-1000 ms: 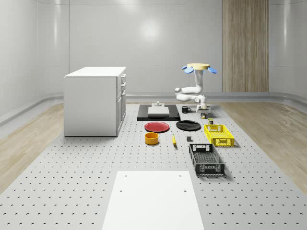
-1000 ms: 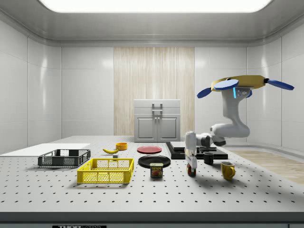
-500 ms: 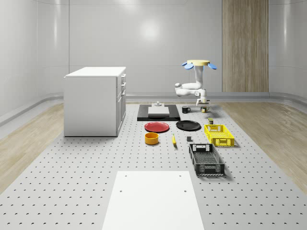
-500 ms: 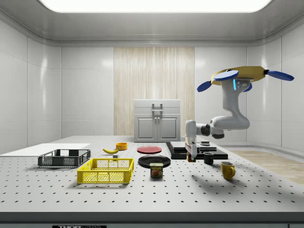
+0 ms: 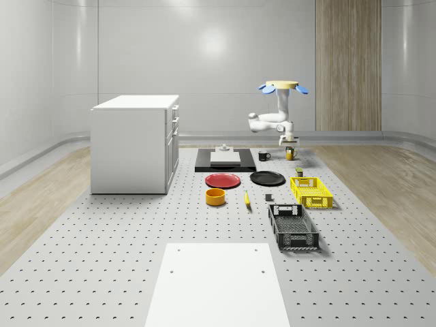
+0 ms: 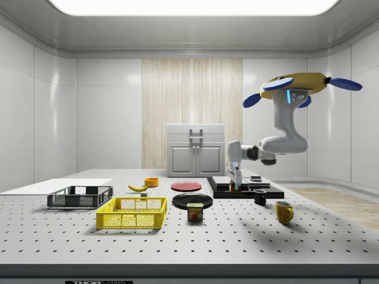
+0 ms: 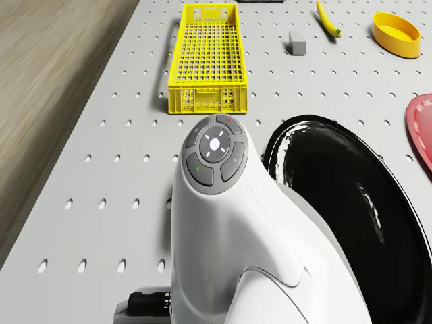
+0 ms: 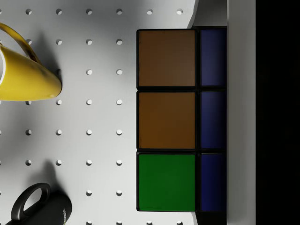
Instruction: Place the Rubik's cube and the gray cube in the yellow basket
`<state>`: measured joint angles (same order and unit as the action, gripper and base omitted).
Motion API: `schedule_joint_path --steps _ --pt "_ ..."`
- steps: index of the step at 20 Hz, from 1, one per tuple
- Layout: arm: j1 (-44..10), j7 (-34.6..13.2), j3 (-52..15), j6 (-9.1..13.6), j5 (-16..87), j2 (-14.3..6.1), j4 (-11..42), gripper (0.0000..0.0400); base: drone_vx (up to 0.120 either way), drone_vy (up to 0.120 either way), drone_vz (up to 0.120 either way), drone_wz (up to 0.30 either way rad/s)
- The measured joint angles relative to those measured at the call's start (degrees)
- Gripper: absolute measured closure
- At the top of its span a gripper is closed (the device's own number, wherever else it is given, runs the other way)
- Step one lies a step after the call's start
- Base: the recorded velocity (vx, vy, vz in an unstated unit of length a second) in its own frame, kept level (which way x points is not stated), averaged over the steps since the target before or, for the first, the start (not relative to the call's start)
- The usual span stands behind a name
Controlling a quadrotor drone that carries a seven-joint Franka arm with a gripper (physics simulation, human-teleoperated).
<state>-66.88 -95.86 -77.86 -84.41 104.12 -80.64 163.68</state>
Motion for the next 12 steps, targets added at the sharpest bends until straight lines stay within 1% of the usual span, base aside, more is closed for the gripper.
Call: schedule_joint_path --steps 12 --pt "-0.4 -0.4 -0.4 -1.6 -0.8 -1.8 -0.1 0.0075 0.12 0.0 0.0 0.0"
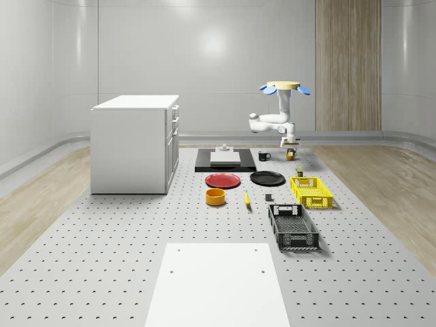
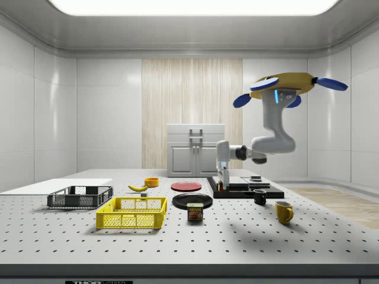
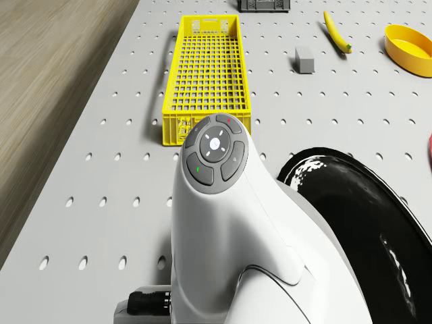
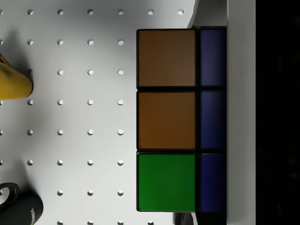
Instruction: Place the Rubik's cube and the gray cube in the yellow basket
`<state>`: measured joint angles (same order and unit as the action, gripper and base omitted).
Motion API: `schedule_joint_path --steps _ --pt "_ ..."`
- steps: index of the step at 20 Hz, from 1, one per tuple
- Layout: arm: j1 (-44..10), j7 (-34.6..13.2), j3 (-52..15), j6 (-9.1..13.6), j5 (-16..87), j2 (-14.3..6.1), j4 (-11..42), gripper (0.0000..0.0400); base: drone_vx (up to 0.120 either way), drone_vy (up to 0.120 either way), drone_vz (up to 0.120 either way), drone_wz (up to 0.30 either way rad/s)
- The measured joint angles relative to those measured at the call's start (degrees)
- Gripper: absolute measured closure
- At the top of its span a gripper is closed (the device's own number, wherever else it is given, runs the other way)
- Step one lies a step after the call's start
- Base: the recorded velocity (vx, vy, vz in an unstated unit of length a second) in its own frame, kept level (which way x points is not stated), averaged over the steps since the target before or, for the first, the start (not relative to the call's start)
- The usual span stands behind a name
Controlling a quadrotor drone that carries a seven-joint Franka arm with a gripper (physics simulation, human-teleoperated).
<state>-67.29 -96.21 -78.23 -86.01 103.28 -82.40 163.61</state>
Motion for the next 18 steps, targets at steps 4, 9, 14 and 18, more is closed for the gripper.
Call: schedule_joint_path --steps 4,9,14,18 --pt "-0.1 -0.1 -0.1 -0.5 -0.2 -0.5 0.0 0.0075 0.12 0.0 0.0 0.0" --pt "-0.3 -0.2 -0.2 -1.1 -0.5 -1.2 -0.1 0.0075 0.12 0.0 0.0 0.0" --pt "-0.4 -0.3 -0.3 -1.6 -0.7 -1.7 -0.1 0.0075 0.12 0.056 0.0 0.0" --pt "-0.5 -0.4 -0.3 -2.0 -0.9 -2.2 -0.1 0.0075 0.12 0.11 0.0 0.0"
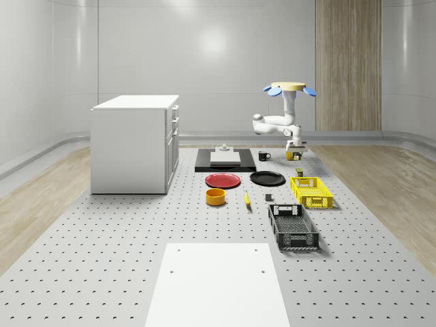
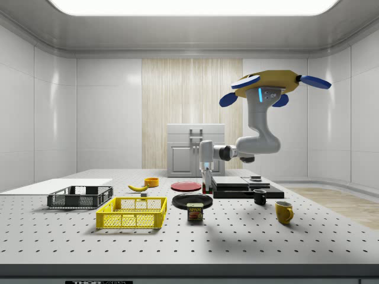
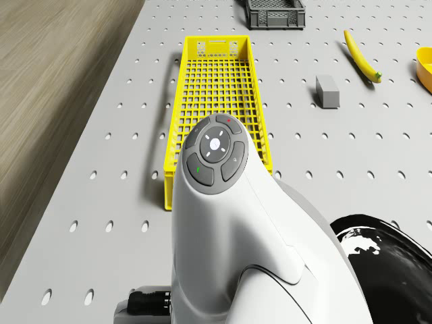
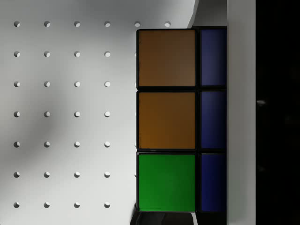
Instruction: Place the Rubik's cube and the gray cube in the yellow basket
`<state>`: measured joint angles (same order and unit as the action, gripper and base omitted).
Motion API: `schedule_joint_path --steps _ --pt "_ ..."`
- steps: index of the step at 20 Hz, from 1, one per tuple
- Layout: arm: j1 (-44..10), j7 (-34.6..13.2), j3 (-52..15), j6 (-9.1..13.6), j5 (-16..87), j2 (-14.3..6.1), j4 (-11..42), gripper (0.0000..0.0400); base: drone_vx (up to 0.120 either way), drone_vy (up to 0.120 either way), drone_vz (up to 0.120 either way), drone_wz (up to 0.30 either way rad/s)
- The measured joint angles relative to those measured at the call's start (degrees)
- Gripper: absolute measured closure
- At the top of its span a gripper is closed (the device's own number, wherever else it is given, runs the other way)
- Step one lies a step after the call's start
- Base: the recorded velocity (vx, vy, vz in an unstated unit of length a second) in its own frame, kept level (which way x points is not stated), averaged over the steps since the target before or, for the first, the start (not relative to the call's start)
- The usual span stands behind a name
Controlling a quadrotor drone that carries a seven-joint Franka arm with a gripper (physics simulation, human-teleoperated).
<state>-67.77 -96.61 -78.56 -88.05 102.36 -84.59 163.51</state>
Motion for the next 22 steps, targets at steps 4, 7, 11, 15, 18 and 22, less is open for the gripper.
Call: schedule_joint_path --steps 4,7,11,15,18,22 --pt "-0.1 -0.1 -0.1 -0.4 -0.2 -0.4 0.0 0.0075 0.12 0.0 0.0 0.0" --pt "-0.2 -0.1 -0.1 -0.7 -0.3 -0.7 0.0 0.0075 0.12 0.0 0.0 0.0" --pt "-0.2 -0.2 -0.2 -1.0 -0.5 -1.1 0.0 0.0075 0.12 0.0 0.0 0.0" --pt "-0.3 -0.2 -0.2 -1.4 -0.6 -1.5 -0.1 0.0075 0.12 0.0 0.0 0.0" --pt "-0.4 -0.3 -0.2 -1.6 -0.7 -1.7 -0.1 0.0075 0.12 0.0 0.0 0.0" --pt "-0.4 -0.3 -0.3 -1.9 -0.8 -2.0 -0.1 0.0075 0.12 0.0 0.0 0.0"
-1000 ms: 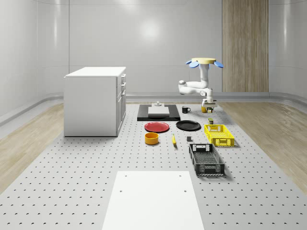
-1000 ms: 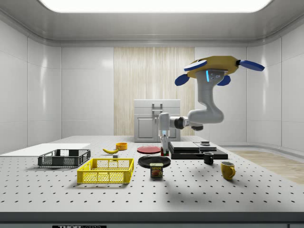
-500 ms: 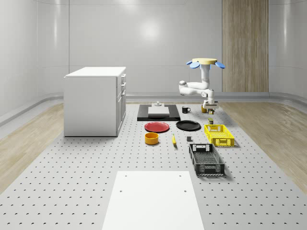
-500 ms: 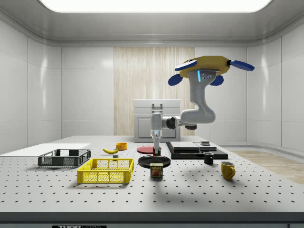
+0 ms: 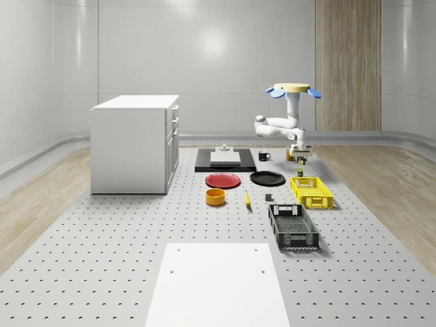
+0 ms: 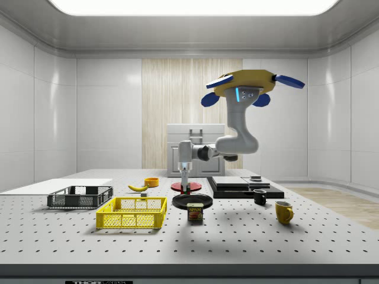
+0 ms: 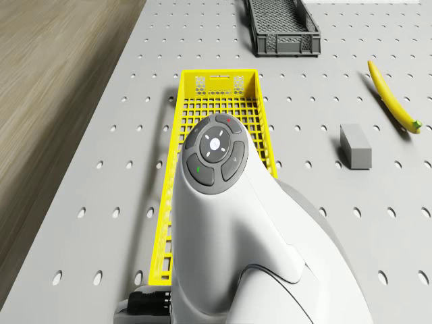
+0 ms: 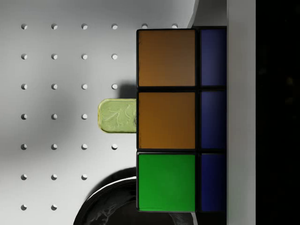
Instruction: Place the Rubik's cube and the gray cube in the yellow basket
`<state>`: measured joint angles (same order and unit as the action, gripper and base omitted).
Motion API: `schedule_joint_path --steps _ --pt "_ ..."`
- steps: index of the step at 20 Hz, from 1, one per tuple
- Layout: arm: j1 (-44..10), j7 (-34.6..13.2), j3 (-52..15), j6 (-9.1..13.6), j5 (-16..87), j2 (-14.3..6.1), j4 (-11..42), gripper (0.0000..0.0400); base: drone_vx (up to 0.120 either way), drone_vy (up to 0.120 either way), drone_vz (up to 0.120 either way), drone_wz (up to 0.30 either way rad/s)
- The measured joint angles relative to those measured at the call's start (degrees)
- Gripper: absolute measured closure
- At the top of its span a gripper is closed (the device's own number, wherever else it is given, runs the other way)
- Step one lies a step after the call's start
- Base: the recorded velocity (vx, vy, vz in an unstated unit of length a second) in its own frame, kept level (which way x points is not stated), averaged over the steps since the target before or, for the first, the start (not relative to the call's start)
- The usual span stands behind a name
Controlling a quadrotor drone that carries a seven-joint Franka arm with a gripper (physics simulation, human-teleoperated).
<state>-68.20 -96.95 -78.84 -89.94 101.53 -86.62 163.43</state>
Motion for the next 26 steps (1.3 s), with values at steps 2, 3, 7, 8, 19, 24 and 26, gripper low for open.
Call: schedule_joint_path --steps 2,3,7,8,19,24,26 --pt "0.0 0.0 0.0 -0.1 -0.1 -0.2 0.0 0.0075 0.12 0.0 0.0 0.0" --pt "0.0 0.0 0.0 -0.2 -0.1 -0.2 0.0 0.0075 0.12 0.0 0.0 0.0" --pt "-0.1 -0.1 -0.1 -0.5 -0.2 -0.5 0.0 0.0075 0.12 0.0 0.0 0.0" --pt "-0.1 -0.1 -0.1 -0.5 -0.2 -0.6 0.0 0.0075 0.12 0.0 0.0 0.0" --pt "-0.3 -0.2 -0.2 -1.2 -0.5 -1.3 0.0 0.0075 0.12 0.0 -0.029 0.0" --pt "-0.3 -0.2 -0.2 -1.5 -0.6 -1.6 -0.1 0.0075 0.12 0.0 0.0 0.0" --pt "-0.3 -0.3 -0.2 -1.5 -0.7 -1.7 -0.1 0.0075 0.12 0.0 0.0 0.0"
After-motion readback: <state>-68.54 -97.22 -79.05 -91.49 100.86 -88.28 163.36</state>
